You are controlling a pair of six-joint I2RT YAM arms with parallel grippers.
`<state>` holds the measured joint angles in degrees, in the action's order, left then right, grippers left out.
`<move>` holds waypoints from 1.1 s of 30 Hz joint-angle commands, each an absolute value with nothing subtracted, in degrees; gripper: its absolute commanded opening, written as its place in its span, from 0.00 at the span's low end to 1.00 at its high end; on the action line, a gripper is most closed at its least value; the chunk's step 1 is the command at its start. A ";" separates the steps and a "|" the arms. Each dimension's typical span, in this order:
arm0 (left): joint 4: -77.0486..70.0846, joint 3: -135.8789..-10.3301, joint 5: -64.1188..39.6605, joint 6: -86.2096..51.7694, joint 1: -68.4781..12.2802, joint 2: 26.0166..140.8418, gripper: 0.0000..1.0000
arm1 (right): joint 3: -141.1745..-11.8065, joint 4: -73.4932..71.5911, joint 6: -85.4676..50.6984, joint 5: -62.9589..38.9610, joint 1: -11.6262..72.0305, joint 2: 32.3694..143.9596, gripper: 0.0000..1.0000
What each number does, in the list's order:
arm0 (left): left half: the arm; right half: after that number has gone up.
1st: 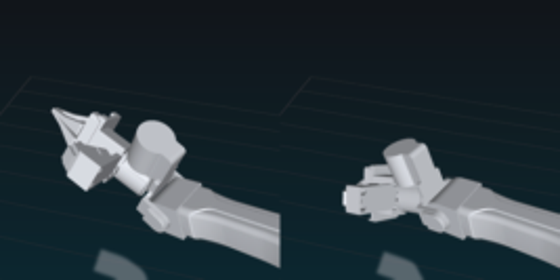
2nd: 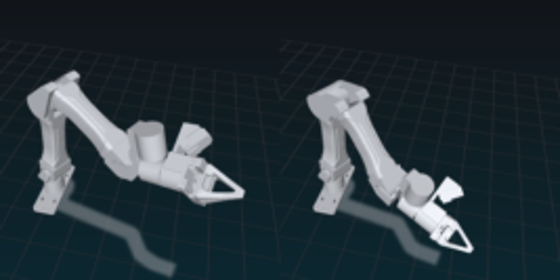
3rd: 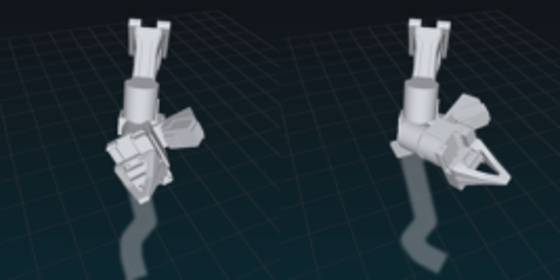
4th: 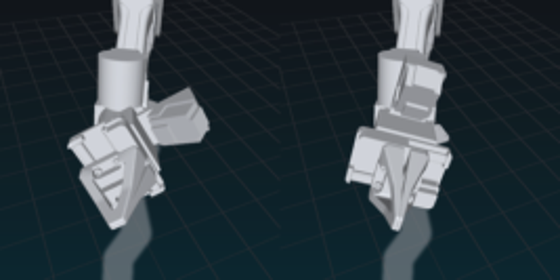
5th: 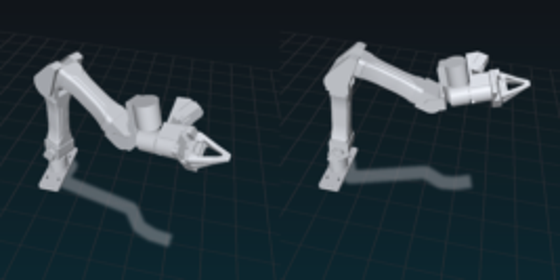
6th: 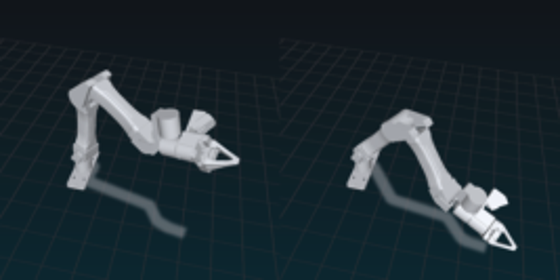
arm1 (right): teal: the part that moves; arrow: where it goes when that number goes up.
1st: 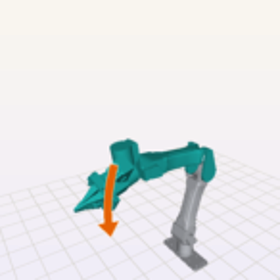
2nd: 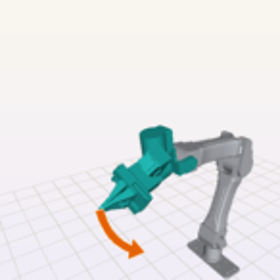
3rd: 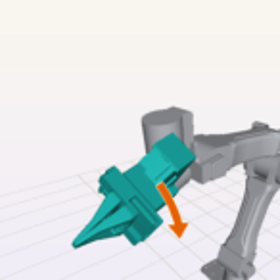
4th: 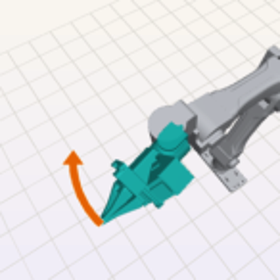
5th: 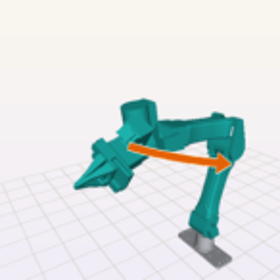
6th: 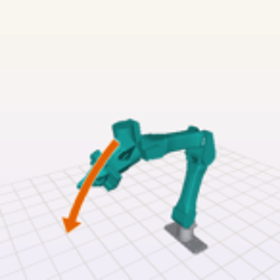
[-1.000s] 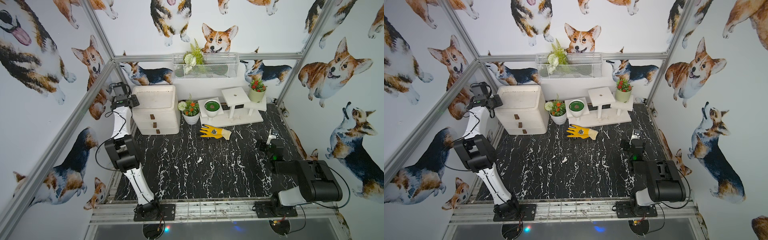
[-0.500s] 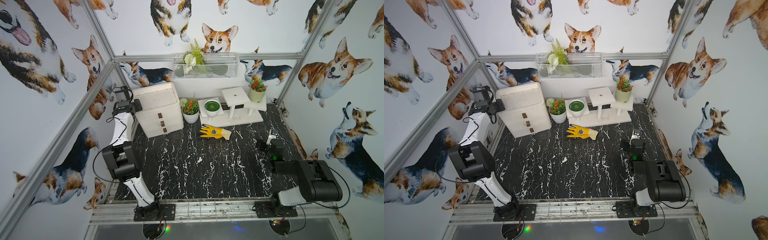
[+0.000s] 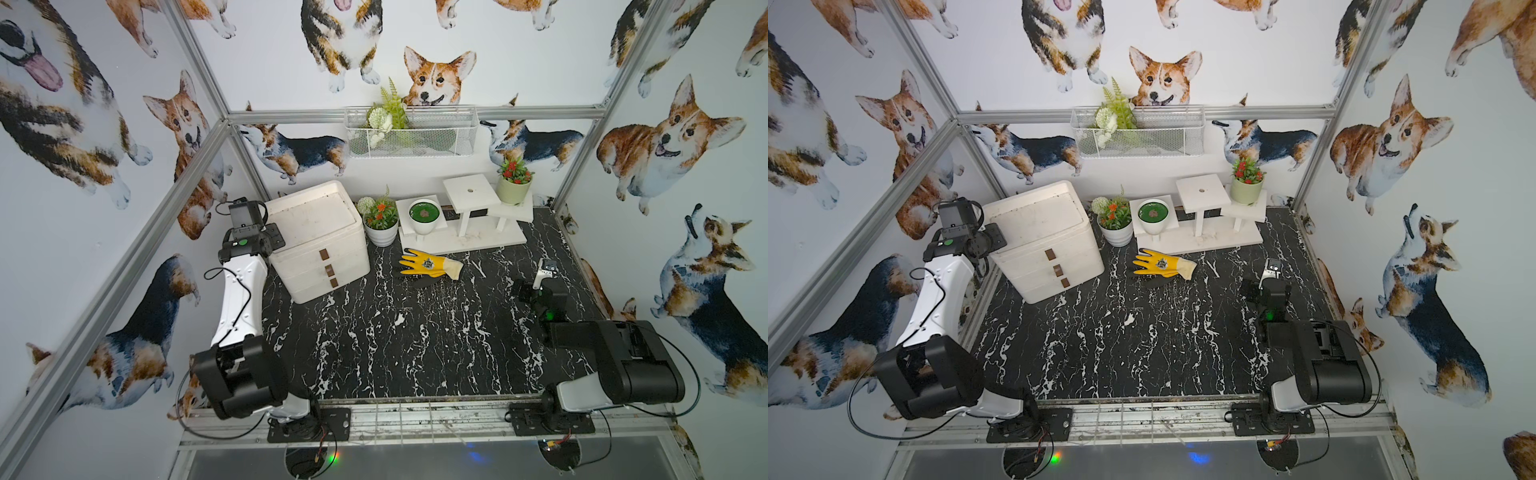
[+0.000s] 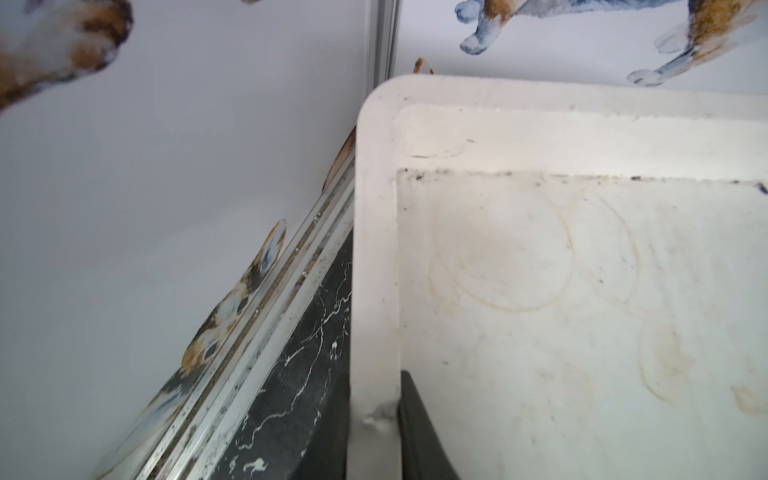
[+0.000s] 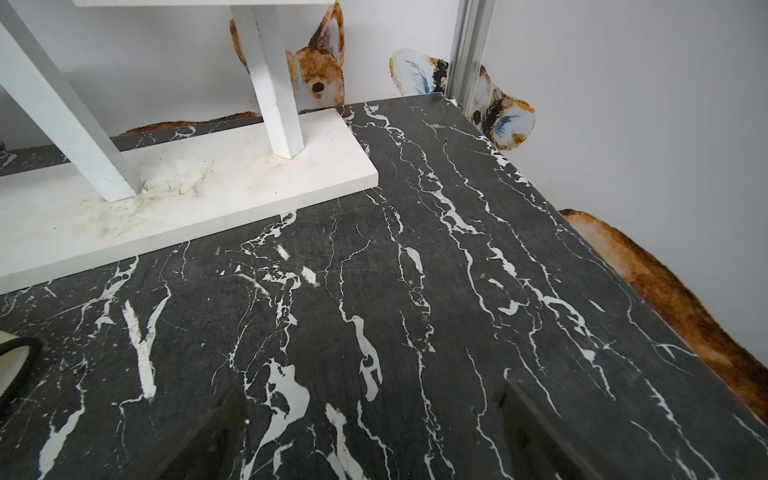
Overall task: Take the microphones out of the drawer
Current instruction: Move the storage box to the center of the board.
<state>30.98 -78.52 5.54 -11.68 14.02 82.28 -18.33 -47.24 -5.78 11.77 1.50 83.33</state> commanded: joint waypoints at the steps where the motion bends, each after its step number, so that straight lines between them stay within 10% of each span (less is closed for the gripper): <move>1: 29.71 -74.20 3.78 -15.12 12.38 75.27 0.15 | -18.24 -48.52 -5.55 11.50 1.59 83.12 1.00; 9: 35.29 -68.19 9.64 -21.67 2.67 63.17 0.21 | -18.20 -48.65 -5.53 11.50 1.58 83.15 1.00; 15: 39.72 -67.64 15.04 -24.81 -4.13 57.78 0.63 | -18.24 -48.65 -5.51 11.50 1.66 83.15 1.00; 20: 42.19 -75.52 13.73 -20.52 -4.22 59.77 0.66 | -18.19 -48.60 -5.54 11.47 1.61 83.19 1.00; 26: 39.93 -89.01 11.74 -13.00 -2.93 68.91 0.00 | -18.20 -48.60 -5.49 11.48 1.64 83.16 1.00; 33: 39.76 -101.53 3.64 -13.48 0.84 82.64 0.00 | -18.19 -48.52 -5.54 11.48 1.59 83.22 1.00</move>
<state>41.06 -98.76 8.12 -14.70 -0.62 78.67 -18.26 -47.27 -5.78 11.79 1.50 83.33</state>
